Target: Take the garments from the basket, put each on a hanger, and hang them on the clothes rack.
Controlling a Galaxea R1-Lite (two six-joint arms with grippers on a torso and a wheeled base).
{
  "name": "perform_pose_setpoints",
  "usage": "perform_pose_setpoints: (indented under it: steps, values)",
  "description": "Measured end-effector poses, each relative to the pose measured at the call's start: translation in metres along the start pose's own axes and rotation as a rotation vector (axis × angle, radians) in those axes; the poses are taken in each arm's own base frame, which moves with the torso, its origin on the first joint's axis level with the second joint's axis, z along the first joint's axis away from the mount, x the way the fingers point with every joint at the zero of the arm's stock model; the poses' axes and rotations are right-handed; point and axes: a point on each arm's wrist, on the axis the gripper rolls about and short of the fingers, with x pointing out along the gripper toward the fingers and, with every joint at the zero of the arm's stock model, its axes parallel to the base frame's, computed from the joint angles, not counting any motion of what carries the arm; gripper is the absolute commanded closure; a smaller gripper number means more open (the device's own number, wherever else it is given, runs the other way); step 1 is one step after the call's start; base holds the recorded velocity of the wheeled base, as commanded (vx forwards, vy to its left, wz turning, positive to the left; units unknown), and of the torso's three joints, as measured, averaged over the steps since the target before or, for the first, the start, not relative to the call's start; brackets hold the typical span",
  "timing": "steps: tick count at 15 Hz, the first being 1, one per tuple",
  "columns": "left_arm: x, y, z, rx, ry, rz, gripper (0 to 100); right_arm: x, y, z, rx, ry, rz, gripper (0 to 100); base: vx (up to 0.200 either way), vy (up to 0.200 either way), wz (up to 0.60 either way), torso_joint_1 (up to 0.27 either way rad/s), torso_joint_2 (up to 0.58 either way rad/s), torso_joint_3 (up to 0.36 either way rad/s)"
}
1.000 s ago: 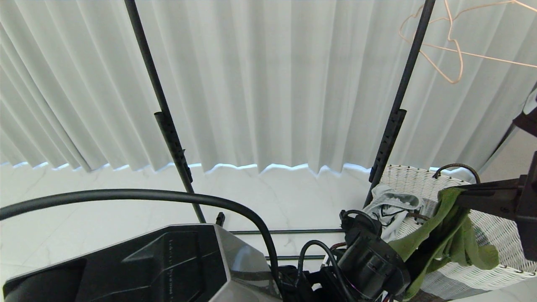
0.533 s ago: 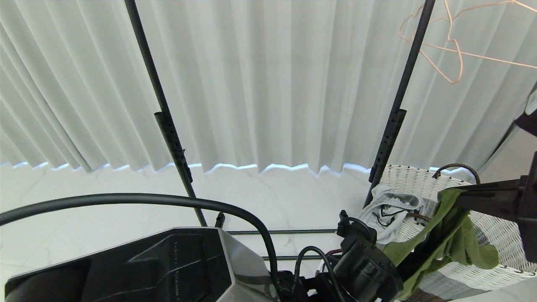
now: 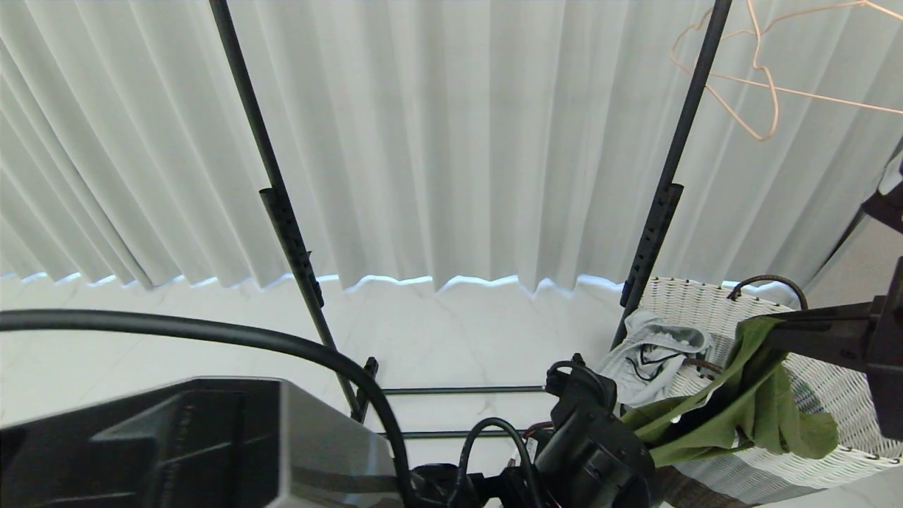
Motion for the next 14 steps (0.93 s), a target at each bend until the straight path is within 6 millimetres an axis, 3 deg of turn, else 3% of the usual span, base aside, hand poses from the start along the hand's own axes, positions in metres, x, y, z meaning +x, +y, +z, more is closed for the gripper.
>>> perform_pose_setpoints:
  steps: [3, 8, 11, 14]
  values:
    - [-0.047, 0.012, 0.039, -0.05, -0.124, -0.015, 100, 0.0, -0.002, 0.006, 0.008, -0.056, -0.016, 100, 0.0, 0.0, 0.0, 0.0, 0.0, 0.0]
    - [-0.15, 0.03, 0.083, -0.096, -0.286, -0.128, 100, 0.0, -0.003, 0.014, -0.02, -0.136, -0.027, 100, 0.0, 0.0, 0.0, 0.0, 0.0, 0.0]
    - [-0.202, 0.049, 0.078, -0.071, -0.203, -0.113, 100, 0.005, -0.002, 0.012, -0.035, -0.126, -0.024, 100, 0.0, 0.0, 0.0, 0.0, 0.0, 0.0]
    - [-0.234, 0.071, 0.075, 0.083, -0.181, -0.003, 100, 0.015, -0.001, 0.012, -0.021, -0.175, -0.027, 100, 0.0, 0.0, 0.0, 0.0, 0.0, 0.0]
